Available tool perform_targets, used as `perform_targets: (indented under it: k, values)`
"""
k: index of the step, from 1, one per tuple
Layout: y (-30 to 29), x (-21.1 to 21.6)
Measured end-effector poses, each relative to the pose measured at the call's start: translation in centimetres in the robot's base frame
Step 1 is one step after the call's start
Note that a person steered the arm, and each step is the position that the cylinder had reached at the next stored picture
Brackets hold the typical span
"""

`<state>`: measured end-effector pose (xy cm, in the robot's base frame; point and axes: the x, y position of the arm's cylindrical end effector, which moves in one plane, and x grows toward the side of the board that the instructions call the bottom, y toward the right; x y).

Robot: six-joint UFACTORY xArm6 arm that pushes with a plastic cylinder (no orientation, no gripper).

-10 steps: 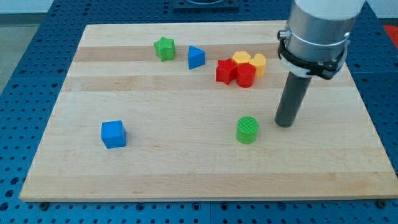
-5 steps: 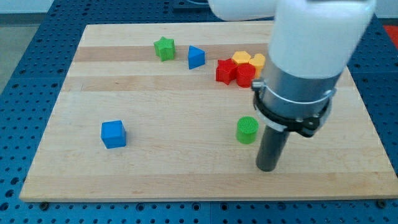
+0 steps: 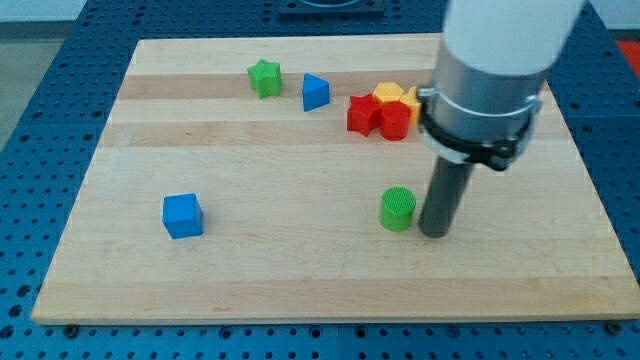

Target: Place the green circle at left side of the blue cube

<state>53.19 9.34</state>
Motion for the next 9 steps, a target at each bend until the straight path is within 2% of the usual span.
perform_targets:
  k: [1, 2, 5, 7, 9]
  values:
    - [-4.4, 0.0]
    - [-4.7, -0.6]
    - [-4.3, -6.8]
    - [-8.2, -9.8]
    - [-15.1, -11.9]
